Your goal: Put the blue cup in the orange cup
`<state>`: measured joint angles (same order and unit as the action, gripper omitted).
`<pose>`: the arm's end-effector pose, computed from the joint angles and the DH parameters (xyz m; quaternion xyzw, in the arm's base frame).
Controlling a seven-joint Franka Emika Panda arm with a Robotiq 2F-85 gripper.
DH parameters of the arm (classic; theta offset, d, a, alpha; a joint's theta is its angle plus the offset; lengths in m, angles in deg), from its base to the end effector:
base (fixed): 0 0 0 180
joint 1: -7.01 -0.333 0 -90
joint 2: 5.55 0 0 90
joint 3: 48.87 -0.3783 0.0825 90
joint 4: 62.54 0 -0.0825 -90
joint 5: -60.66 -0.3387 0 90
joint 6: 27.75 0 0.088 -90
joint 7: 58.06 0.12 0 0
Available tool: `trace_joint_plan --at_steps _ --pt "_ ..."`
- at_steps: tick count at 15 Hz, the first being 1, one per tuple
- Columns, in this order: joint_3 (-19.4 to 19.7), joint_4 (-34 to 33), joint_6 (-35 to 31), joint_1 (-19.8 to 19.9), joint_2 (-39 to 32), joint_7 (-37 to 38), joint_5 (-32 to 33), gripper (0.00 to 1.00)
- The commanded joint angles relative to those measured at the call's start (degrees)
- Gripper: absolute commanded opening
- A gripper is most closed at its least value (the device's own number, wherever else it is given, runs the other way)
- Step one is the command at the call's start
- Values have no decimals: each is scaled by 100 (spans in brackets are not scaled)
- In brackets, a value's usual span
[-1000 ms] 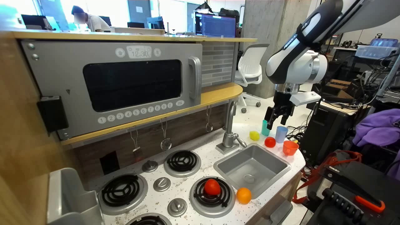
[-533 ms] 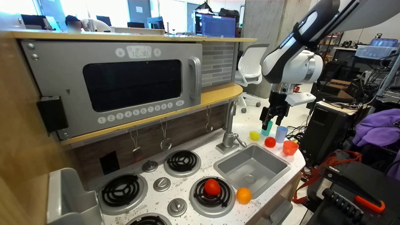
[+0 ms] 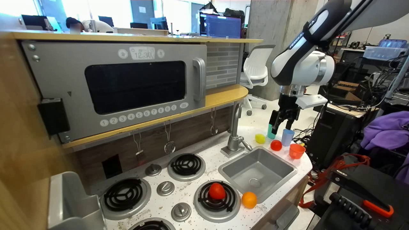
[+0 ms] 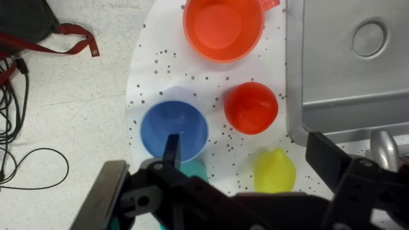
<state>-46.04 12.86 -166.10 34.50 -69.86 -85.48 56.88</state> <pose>0.6478 -0.3659 0.0962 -0.9993 0.0365 0.0101 0.0047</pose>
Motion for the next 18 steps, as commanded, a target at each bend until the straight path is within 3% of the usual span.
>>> trace_joint_plan --at_steps 1,3,4,6,14,15,18 --pt "-11 412 47 32 300 -18 107 100" --pt "36 332 89 -7 222 80 120 97" --pt "68 291 78 -24 179 125 133 77" --pt "127 188 117 -25 85 189 153 68" --pt "322 -229 432 18 -182 472 145 5" --pt "337 -275 509 30 -185 488 141 1" --pt "270 -323 606 100 -106 434 72 0"
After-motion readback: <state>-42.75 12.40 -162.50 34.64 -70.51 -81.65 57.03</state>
